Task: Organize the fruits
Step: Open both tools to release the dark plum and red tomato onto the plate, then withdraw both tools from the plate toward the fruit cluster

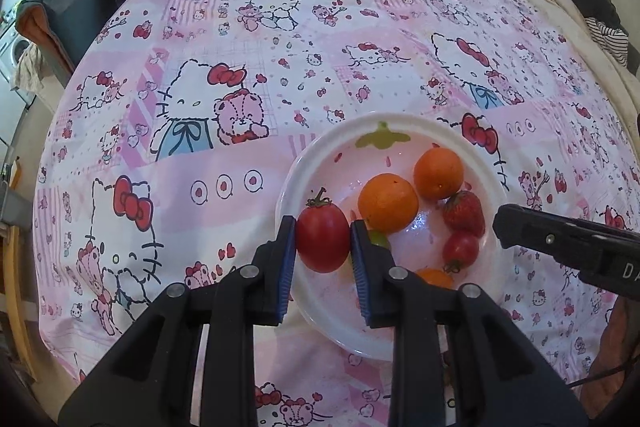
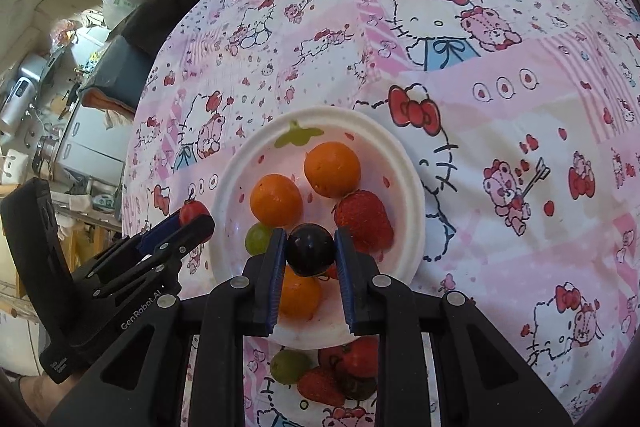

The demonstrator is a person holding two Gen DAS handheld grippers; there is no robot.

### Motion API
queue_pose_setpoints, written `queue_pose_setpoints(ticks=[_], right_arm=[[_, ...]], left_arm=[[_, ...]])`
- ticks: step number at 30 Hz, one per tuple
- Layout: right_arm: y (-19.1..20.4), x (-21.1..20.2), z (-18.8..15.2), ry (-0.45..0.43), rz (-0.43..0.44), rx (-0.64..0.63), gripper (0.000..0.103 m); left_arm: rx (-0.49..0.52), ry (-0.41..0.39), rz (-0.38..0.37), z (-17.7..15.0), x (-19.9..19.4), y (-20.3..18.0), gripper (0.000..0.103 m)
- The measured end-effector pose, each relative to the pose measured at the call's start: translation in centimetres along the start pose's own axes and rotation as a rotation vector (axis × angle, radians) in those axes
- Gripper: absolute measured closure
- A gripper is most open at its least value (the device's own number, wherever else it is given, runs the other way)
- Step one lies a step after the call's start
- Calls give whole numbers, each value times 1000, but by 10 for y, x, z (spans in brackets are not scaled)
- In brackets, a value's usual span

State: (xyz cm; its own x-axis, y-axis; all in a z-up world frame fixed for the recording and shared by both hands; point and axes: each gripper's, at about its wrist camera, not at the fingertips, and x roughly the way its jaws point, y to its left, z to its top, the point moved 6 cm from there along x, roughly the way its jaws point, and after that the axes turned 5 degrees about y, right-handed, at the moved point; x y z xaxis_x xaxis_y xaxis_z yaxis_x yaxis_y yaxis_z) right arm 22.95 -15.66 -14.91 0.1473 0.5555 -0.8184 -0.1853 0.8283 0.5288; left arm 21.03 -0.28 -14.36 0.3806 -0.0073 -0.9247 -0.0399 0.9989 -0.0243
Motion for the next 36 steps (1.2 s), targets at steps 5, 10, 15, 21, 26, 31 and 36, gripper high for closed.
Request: queue_pose_setpoints(ticks=[5,10,15,21,26,31,36], right_arm=[[2,6,-2,15,-3,-6,76],[1,7,-3,20,-2,-2,75],[-1,5,-2,12,13,19,75],[2,0,1,-3,24,18,65],[7,-14,6,-73,32,5,31],[7,-17,8,-76,29,6,31],[6,-25,9,-94,21,12,31]], left_arm=[[0,11,-5,-2,2,0,79],[7,12,-6,-3,2,-2,79],[25,18,0,-5,3,-5,79],[19,33,-5,-7,6,-5,79],[9,-2,-1,-6,-2,-5,25],[5,-17,-16,-3,-8,-5,20],[-10,-26,-27,-4,-15,-3,20]])
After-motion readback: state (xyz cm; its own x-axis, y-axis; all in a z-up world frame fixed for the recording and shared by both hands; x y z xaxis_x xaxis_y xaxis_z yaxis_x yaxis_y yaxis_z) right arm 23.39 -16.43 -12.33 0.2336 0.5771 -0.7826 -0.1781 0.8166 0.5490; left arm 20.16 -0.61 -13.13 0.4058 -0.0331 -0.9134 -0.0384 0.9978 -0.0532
